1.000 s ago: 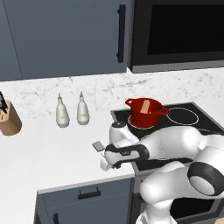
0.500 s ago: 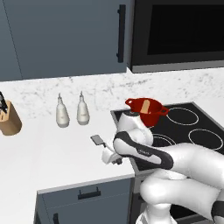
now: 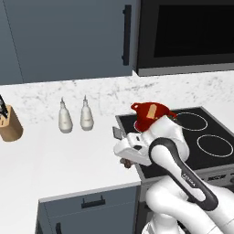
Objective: Put the garlic and squash in the pot. Retrieve the spatula and lightly stir the vegetables in the pot.
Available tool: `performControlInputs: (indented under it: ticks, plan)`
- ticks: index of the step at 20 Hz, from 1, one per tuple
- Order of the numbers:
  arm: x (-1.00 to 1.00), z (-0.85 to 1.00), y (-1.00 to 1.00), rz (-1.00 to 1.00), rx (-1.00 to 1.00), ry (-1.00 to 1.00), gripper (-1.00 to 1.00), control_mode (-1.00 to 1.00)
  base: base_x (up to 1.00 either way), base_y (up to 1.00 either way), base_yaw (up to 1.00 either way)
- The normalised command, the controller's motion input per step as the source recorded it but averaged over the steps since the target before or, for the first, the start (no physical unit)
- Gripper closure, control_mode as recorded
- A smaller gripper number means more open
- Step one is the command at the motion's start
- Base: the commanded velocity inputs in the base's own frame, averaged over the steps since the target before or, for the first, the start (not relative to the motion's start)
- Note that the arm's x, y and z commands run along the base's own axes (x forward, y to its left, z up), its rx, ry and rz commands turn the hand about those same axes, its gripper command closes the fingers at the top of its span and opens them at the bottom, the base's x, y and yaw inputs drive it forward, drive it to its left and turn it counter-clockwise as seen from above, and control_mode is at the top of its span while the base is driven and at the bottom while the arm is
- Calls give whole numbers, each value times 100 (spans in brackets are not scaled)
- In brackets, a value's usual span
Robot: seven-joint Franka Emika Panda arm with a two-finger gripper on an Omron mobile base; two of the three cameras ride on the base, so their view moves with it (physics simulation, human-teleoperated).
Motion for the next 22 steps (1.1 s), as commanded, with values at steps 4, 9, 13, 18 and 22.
performControlInputs:
  ticks: [4, 9, 13, 18, 22]
  plan:
    - [-31, 60, 1, -60, 46, 5, 100, -100, 0, 0, 0]
    - [-28, 62, 0, -57, 57, 19, 100, -100, 0, 0, 0]
    - [-19, 36, -3, -58, 61, 35, 100, -100, 0, 0, 0]
    - [-3, 10, -34, -55, 61, 35, 100, -100, 0, 0, 0]
    - [0, -4, -66, -48, 58, 30, 100, -100, 0, 0, 0]
